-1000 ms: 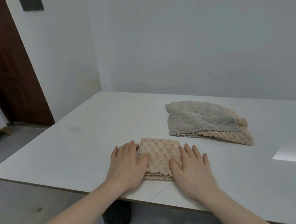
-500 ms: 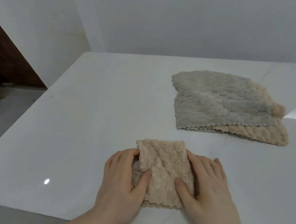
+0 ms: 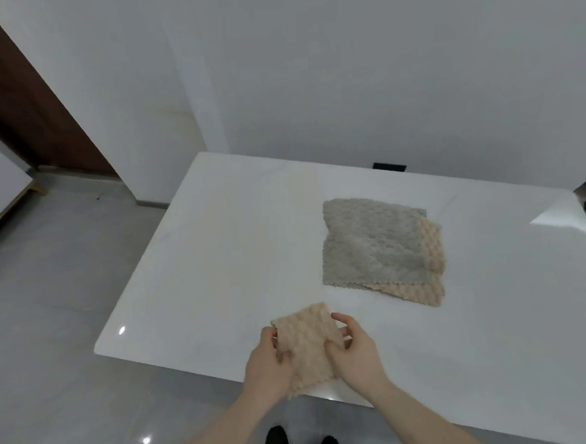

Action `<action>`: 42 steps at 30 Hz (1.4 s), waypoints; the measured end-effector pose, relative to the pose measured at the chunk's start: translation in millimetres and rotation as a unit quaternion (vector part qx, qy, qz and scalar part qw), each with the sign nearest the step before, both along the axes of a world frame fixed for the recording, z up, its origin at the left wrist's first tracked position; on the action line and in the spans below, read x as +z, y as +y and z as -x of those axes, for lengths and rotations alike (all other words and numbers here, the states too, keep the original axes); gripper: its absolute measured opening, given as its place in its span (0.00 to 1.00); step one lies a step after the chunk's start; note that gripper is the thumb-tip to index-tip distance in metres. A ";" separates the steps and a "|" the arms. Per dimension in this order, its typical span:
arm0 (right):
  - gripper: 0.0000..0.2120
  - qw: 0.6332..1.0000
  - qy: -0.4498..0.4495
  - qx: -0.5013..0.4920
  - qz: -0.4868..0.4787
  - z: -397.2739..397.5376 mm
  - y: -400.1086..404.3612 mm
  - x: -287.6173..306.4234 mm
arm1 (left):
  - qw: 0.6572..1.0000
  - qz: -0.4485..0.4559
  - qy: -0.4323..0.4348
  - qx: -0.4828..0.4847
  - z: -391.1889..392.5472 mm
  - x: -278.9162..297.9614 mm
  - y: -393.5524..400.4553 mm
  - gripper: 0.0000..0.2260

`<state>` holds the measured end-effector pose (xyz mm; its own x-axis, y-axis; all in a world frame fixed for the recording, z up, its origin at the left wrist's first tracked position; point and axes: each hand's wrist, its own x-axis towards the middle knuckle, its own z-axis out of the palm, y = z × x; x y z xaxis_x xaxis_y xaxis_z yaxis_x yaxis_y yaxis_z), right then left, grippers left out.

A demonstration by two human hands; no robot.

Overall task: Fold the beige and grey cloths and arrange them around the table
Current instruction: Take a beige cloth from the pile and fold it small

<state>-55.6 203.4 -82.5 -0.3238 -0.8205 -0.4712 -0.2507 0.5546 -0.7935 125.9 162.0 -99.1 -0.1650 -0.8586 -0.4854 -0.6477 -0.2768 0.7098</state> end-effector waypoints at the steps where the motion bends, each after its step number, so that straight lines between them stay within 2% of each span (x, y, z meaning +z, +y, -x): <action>1: 0.23 1.000 0.004 0.017 0.005 2.3 4.9 12.2 | 1.000 0.008 0.005 -0.001 -3.8 13.6 3.8 0.08; 9: 0.24 0.998 -0.011 0.052 0.036 -10.4 -12.7 56.6 | 0.996 0.021 0.049 0.071 -26.2 74.4 -10.0 0.14; 17: 0.24 0.998 -0.018 0.041 0.045 -56.8 -62.2 71.7 | 0.983 0.012 0.109 0.147 -76.5 87.9 -60.2 0.09; 22: 0.23 0.999 -0.007 0.003 0.052 -106.3 -103.3 74.4 | 0.986 0.008 0.113 0.120 -125.6 86.8 -112.4 0.06; 30: 0.23 0.997 0.008 -0.054 0.048 -194.4 -151.1 77.1 | 0.999 0.023 0.041 0.027 -209.8 94.0 -193.8 0.08; 36: 0.23 0.995 0.010 -0.090 0.044 -209.5 -165.3 79.8 | 0.999 0.042 0.020 -0.017 -218.3 95.6 -227.4 0.09; 42: 0.22 0.995 -0.005 -0.084 0.046 -207.9 -188.4 82.1 | 0.999 0.051 0.005 -0.004 -219.0 97.2 -249.3 0.12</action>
